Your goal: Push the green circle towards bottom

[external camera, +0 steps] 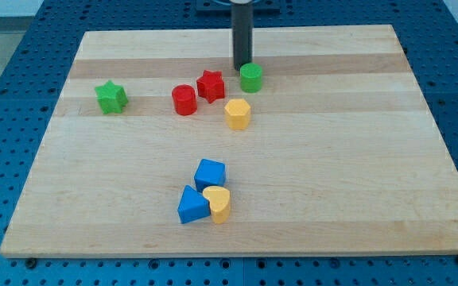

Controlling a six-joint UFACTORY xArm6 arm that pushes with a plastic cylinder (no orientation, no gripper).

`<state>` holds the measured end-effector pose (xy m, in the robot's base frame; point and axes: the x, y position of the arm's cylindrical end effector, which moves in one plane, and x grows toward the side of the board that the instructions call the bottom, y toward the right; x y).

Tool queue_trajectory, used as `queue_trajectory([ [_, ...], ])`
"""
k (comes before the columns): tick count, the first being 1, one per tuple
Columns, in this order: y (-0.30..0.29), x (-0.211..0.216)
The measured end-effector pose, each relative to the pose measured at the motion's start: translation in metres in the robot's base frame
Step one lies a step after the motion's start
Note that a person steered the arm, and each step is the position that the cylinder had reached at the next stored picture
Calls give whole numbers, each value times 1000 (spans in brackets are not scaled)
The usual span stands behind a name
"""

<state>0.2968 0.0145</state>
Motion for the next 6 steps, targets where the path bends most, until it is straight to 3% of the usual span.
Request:
queue_trajectory([
  [6, 12, 16],
])
